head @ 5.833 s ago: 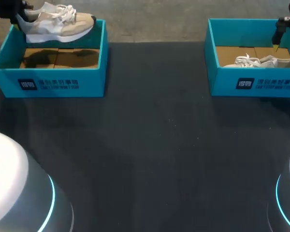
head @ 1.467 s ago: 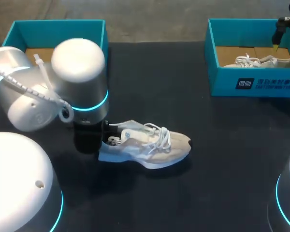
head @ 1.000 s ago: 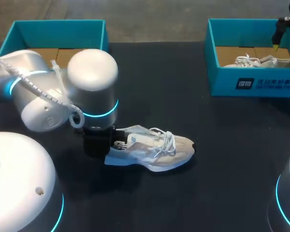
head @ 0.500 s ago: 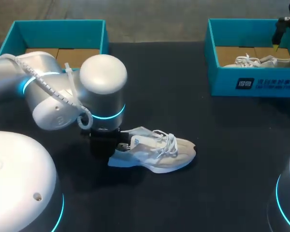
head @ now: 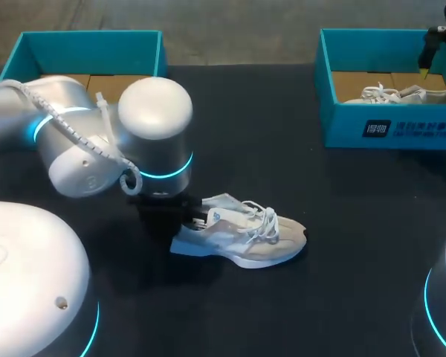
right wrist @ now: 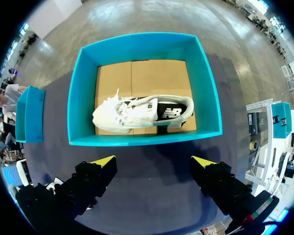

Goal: Take the shoe out of the shoebox, open the shoe tongue, remove and reinsert the insole, then place the shoe into the shoebox

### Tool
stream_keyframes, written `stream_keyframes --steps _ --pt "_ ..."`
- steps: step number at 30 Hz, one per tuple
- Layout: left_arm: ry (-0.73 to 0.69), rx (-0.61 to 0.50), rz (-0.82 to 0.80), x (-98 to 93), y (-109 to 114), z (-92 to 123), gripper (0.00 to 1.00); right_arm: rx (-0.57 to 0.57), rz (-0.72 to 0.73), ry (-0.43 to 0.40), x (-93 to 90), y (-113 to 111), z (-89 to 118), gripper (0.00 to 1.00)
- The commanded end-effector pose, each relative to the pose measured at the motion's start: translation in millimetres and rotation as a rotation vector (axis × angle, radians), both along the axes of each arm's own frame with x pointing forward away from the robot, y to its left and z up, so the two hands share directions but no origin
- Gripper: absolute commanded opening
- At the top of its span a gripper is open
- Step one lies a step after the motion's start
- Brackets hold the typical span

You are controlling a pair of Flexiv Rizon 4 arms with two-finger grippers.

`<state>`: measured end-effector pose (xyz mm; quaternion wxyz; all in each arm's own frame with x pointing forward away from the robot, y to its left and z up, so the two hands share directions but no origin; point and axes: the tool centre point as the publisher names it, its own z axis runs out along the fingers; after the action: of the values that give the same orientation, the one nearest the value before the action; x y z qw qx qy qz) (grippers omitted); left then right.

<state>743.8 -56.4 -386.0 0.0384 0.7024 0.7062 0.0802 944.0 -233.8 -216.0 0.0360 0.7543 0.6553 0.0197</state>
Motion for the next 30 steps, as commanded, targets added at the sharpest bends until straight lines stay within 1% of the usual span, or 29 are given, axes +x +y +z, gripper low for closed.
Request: stream_keyframes --steps 1,5,10,17,19,20,24,28,30 --pt "-0.008 -0.05 -0.002 -9.6 16.3 31.0 1.0 -0.001 0.0 0.0 -0.2 -0.2 0.2 1.0" --pt "-0.017 -0.083 0.027 -8.4 19.9 46.9 1.0 -0.001 0.0 0.0 -0.2 -0.2 0.2 1.0" --pt "0.005 -0.143 0.096 -8.7 27.8 70.0 1.0 -0.001 0.0 0.0 -0.2 -0.2 0.2 1.0" --pt "0.022 -0.223 0.162 -11.1 36.4 94.2 1.0 -0.001 0.0 0.0 -0.2 -0.2 0.2 1.0" --pt "0.025 -0.226 0.164 -11.1 36.9 95.3 1.0 -0.001 0.0 0.0 -0.2 -0.2 0.2 1.0" --pt "0.046 -0.264 0.198 -10.3 39.8 103.9 1.0 -0.001 0.0 0.0 -0.2 -0.2 0.2 1.0" --pt "0.062 -0.318 0.234 -11.0 42.0 121.4 1.0 -0.001 0.0 0.0 -0.2 -0.2 0.2 1.0" --pt "0.087 -0.378 0.304 -11.4 39.5 131.6 1.0 -0.001 0.0 0.0 -0.2 -0.2 0.2 1.0" --pt "0.122 -0.416 0.354 -14.7 37.5 132.9 1.0 -0.001 0.0 0.0 -0.2 -0.2 0.2 1.0"
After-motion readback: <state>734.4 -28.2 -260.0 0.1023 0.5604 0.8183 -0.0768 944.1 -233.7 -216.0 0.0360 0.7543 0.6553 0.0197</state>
